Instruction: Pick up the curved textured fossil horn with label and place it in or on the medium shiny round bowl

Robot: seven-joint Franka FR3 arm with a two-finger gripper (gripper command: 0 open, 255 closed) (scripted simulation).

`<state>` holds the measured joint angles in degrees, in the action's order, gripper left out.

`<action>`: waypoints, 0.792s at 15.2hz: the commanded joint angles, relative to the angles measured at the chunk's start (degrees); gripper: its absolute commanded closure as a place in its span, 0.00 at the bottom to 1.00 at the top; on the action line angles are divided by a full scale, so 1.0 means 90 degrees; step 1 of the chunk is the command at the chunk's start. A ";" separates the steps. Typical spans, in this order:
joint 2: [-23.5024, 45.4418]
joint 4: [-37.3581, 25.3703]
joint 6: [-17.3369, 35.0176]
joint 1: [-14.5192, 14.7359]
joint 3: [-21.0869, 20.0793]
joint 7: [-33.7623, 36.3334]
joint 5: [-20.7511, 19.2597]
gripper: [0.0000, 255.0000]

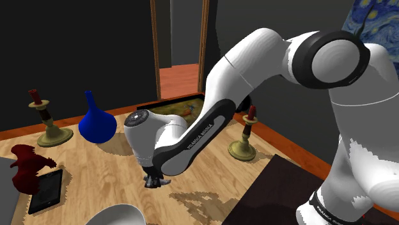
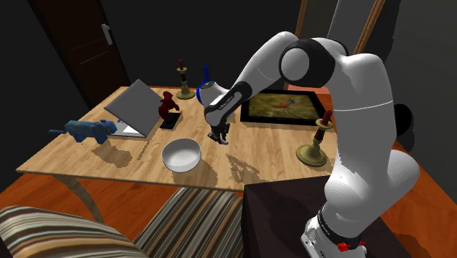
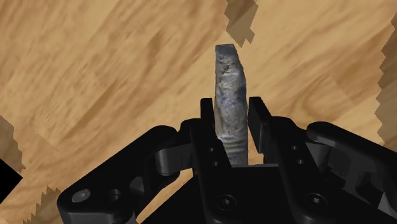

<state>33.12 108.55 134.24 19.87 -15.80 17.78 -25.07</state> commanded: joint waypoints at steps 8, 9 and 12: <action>-0.0555 0.0019 -0.0502 -0.0122 -0.0177 -0.0244 0.0280 1.00; -0.0613 0.0014 -0.0561 -0.0134 -0.0195 -0.0271 0.0312 1.00; -0.0783 -0.0009 -0.0739 -0.0166 -0.0245 -0.0351 0.0404 1.00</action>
<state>26.81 108.20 128.04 18.46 -17.81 14.78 -21.73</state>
